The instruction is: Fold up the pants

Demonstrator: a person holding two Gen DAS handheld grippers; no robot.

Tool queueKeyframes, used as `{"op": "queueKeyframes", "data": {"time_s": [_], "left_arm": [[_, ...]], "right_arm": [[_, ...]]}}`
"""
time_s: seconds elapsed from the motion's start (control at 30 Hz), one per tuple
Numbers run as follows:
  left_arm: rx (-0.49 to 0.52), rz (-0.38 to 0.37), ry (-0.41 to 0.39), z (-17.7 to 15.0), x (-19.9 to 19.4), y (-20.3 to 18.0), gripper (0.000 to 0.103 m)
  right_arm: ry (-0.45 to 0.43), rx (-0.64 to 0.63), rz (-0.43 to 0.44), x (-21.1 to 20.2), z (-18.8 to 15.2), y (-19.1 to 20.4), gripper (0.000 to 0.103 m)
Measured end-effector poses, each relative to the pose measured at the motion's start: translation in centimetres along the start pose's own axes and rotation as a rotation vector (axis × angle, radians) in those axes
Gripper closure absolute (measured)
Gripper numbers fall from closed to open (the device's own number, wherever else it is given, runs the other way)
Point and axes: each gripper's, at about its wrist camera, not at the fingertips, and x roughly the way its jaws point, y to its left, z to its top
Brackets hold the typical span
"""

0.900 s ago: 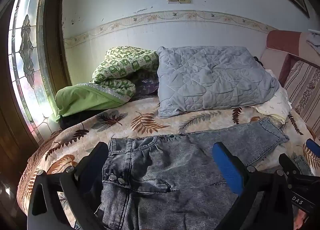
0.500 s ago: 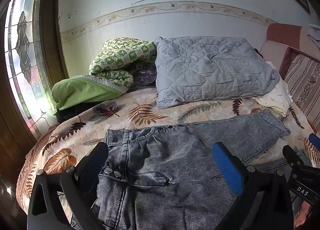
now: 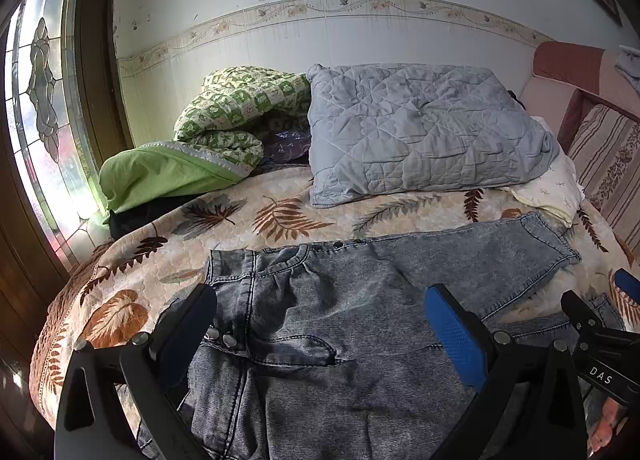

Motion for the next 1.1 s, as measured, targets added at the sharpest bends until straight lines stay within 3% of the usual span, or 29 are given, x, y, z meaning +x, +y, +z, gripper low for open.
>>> {"op": "queueKeyframes", "data": {"time_s": [1.1], "left_arm": [[0.008, 0.014, 0.008, -0.1, 0.25, 0.25, 0.0]], "right_arm": [[0.007, 0.001, -0.002, 0.09, 0.04, 0.07, 0.004]]}}
